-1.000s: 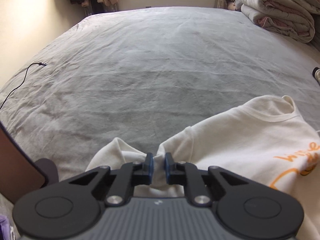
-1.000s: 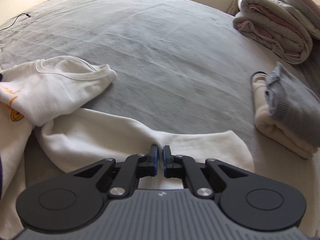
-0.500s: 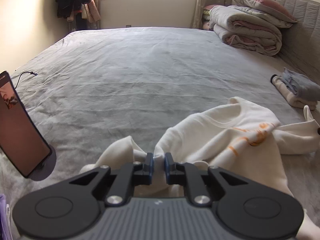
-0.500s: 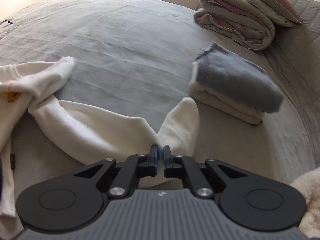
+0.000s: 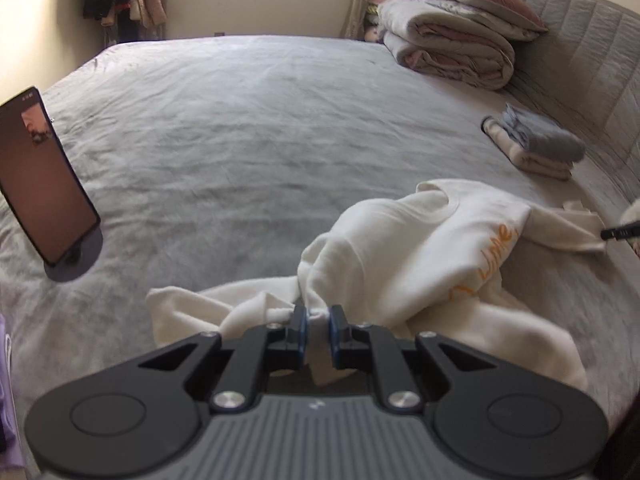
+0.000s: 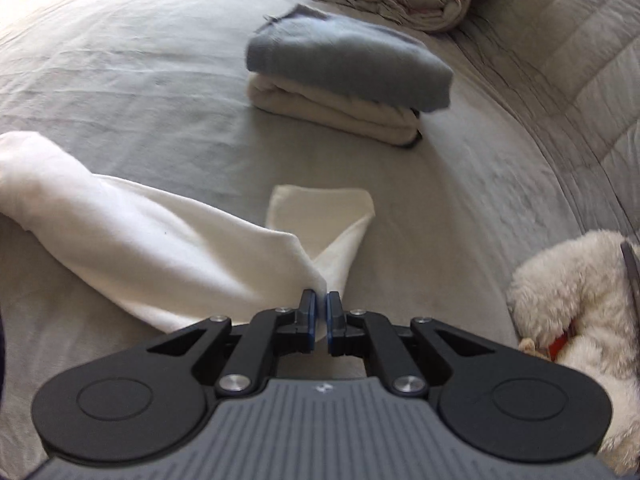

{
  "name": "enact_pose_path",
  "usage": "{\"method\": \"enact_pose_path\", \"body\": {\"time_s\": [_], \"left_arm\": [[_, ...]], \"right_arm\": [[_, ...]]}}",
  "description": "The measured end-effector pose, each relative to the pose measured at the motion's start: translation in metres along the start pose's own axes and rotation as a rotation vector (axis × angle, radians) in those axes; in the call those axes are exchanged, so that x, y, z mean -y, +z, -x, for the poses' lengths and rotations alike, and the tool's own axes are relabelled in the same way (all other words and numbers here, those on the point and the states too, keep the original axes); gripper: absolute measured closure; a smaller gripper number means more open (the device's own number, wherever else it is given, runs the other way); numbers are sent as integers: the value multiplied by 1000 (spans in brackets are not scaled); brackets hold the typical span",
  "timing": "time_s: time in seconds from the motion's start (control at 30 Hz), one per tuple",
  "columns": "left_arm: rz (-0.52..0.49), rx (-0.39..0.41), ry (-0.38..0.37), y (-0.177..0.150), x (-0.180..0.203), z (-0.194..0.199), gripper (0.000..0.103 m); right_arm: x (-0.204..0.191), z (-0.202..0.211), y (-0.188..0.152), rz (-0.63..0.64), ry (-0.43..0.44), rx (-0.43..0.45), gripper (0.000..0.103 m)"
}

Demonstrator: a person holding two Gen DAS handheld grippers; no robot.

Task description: Fold clothes

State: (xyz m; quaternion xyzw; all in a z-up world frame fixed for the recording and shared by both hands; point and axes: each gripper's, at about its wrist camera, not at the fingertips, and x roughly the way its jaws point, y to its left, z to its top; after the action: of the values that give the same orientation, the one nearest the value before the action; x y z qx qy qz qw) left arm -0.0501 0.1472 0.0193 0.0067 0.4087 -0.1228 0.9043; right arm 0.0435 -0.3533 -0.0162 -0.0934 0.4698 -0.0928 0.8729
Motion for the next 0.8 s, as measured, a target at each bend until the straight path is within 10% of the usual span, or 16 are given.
{"method": "enact_pose_path", "body": {"time_s": [0.3,0.4,0.57,0.8], "left_arm": [[-25,-67,-63,-31,5,-2,90],[6,-45,-120,-26,-3,5,86],[79,23,-214,-6,-23,18,63],[241,13,-226,26,-50,-14,61]], "right_arm": [[-4,-3,-3,3,13,2,96],[-6,2,2,3,38,16,79],[-9,13,15,-32,128,57,65],[-47,14,41,-39,322,86,62]]}}
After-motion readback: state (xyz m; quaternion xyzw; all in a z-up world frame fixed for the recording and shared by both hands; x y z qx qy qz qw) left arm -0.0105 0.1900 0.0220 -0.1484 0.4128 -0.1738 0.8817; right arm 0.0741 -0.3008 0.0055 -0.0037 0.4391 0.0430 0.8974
